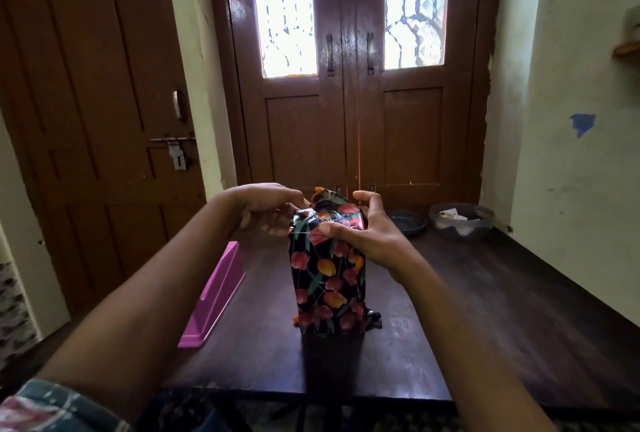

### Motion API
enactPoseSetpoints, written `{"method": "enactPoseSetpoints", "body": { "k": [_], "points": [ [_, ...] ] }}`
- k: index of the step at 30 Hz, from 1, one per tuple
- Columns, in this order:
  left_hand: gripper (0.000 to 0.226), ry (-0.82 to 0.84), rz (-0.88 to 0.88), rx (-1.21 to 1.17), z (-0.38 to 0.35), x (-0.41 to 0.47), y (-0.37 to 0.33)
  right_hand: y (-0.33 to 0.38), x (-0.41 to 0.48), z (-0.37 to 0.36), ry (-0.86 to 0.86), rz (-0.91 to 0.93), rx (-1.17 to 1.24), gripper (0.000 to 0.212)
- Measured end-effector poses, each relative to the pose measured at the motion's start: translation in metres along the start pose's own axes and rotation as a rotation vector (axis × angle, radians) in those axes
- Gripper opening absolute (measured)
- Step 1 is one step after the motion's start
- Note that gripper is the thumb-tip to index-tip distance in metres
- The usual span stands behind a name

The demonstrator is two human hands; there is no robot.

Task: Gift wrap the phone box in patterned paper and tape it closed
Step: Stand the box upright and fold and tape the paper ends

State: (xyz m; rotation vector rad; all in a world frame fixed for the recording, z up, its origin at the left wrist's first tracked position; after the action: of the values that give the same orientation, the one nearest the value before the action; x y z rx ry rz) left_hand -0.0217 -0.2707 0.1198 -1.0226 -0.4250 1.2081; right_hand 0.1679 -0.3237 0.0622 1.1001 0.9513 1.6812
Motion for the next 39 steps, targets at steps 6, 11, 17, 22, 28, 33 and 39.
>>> {"method": "enactPoseSetpoints", "body": {
  "k": [6, 11, 17, 22, 28, 33, 39],
  "points": [
    [0.017, -0.069, -0.087, -0.220, -0.013, -0.014, 0.016, 0.003, 0.004, 0.008, -0.434, 0.213, -0.404, 0.065],
    [0.026, -0.550, -0.259, 0.061, -0.034, -0.021, 0.023, 0.006, -0.001, -0.007, -0.544, 0.335, -0.665, 0.024],
    [0.021, -0.294, -0.333, -0.333, -0.046, -0.036, 0.025, 0.007, -0.005, -0.012, -0.159, 0.138, -0.721, 0.101],
    [0.018, -0.354, -0.417, -0.151, -0.031, -0.040, 0.036, 0.004, -0.001, -0.005, -0.190, 0.193, -0.680, 0.086],
    [0.055, -0.282, -0.675, 0.298, -0.015, -0.026, 0.026, 0.020, 0.001, -0.005, -0.054, 0.271, -0.780, 0.045],
    [0.036, -0.319, -0.739, 0.565, -0.003, -0.025, 0.006, 0.030, 0.000, -0.003, -0.104, 0.224, -0.805, 0.036],
    [0.032, -0.254, -0.739, 0.617, -0.001, -0.039, -0.017, 0.028, -0.002, -0.014, -0.127, 0.238, -0.813, 0.044]
  ]
}}
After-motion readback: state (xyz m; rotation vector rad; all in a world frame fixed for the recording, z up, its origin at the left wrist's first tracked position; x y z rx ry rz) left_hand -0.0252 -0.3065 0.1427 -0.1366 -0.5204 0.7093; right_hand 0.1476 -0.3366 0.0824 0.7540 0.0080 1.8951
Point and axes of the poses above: each hand's wrist, its own x-axis towards the middle knuckle, its own z-axis out of the back of the hand, y = z × x, the point moved 2 cm from there along x, towards the middle knuckle, and after that the axes turned 5 degrees about y, right-handed, at the moved point
